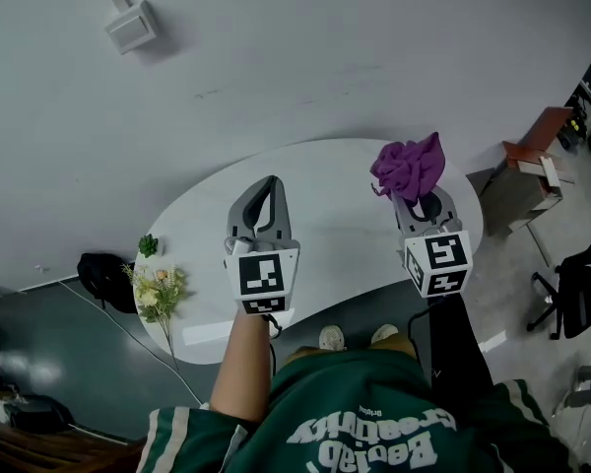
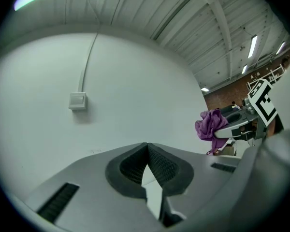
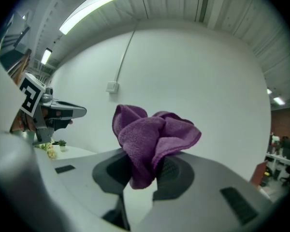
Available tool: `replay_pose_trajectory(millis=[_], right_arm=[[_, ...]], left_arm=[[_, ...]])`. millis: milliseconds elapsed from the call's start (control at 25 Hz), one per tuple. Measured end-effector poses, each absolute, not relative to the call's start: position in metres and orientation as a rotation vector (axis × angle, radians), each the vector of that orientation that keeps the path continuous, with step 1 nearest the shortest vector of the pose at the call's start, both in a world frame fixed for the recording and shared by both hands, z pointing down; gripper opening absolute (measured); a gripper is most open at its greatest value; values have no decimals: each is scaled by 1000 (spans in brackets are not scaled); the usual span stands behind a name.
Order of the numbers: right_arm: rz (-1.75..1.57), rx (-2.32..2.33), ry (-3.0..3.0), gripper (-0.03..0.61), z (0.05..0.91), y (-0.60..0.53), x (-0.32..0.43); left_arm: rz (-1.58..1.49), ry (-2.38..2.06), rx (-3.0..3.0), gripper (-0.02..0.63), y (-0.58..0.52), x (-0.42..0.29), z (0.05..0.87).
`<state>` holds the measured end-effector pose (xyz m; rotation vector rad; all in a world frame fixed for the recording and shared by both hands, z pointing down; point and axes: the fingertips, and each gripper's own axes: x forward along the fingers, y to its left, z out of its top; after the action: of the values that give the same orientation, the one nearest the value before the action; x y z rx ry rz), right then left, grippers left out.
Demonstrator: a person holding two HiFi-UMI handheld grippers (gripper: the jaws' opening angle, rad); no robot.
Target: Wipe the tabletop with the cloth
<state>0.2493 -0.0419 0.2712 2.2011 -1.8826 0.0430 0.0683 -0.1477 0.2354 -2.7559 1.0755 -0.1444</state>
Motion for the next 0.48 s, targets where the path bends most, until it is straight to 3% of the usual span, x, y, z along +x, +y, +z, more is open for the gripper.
replay_pose_trajectory(millis=[480], right_arm=[[24,2216,-1845,100,271,-49,241]], left_arm=[[-130,1074,-2776,2,-160,59,241]])
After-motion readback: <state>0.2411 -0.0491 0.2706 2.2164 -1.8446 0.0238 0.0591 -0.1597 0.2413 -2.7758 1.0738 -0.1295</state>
